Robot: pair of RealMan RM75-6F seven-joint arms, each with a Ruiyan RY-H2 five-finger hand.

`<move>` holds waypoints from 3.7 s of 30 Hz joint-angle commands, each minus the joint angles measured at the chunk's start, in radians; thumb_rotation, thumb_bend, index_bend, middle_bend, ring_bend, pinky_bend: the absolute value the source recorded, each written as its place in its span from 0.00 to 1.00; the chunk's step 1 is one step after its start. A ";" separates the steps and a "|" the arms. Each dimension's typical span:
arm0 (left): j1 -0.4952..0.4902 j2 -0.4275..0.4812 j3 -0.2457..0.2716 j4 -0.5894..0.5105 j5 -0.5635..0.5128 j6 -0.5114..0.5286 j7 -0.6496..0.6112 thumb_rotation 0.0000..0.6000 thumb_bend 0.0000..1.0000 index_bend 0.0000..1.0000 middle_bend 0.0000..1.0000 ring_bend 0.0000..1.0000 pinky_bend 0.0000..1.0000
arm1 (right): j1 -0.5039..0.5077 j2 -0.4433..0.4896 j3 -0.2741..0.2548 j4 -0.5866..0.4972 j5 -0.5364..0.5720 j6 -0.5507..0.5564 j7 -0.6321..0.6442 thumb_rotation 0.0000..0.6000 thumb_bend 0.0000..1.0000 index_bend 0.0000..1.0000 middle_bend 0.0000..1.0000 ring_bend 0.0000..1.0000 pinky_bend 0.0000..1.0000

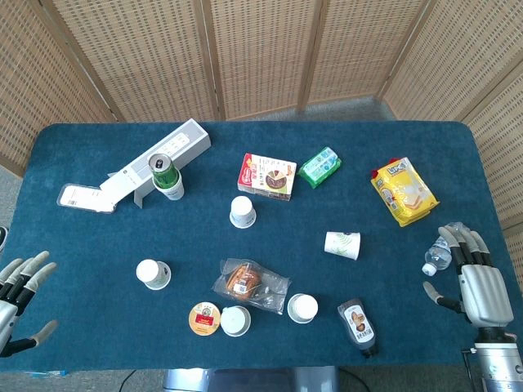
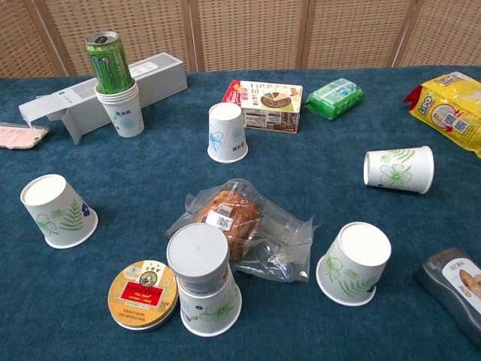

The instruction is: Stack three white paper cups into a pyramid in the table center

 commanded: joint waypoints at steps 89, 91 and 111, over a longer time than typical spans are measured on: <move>-0.037 0.013 -0.021 -0.004 -0.085 -0.080 -0.077 1.00 0.31 0.00 0.00 0.00 0.00 | 0.628 -0.501 0.141 0.007 0.977 -0.205 -1.095 1.00 0.22 0.02 0.00 0.00 0.00; -0.037 0.013 -0.021 -0.004 -0.084 -0.080 -0.078 1.00 0.31 0.00 0.00 0.00 0.00 | 0.645 -0.510 0.149 0.009 1.006 -0.190 -1.109 1.00 0.22 0.02 0.00 0.00 0.00; -0.040 0.018 -0.021 0.001 -0.087 -0.080 -0.099 1.00 0.31 0.00 0.00 0.00 0.00 | 0.711 -0.558 0.147 0.110 1.141 -0.139 -1.126 1.00 0.22 0.11 0.00 0.00 0.00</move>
